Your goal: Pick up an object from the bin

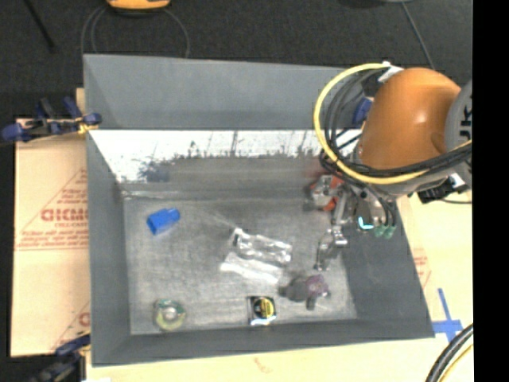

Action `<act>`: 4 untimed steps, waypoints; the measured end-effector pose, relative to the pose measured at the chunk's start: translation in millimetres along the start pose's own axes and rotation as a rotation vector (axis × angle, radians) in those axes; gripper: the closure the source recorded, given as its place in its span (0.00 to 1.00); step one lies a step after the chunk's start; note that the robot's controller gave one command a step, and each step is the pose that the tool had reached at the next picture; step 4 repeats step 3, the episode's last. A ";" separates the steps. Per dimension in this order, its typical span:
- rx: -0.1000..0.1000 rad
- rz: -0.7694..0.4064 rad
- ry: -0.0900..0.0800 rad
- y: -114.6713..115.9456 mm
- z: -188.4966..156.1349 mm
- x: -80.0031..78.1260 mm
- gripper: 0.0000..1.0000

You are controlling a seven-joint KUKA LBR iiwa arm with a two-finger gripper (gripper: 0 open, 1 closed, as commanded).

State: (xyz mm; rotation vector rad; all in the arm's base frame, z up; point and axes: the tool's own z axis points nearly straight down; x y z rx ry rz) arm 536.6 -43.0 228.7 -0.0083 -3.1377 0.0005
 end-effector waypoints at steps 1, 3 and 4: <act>-0.001 -0.113 -0.002 48.4 117.4 -3.5 0.00; 0.002 -0.160 -0.010 44.3 -30.7 -7.1 1.00; 0.002 -0.160 -0.010 44.3 -30.7 -7.1 1.00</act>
Offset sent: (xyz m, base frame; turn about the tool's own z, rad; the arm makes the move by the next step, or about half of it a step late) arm 0.0036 0.0478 -0.1133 -0.1170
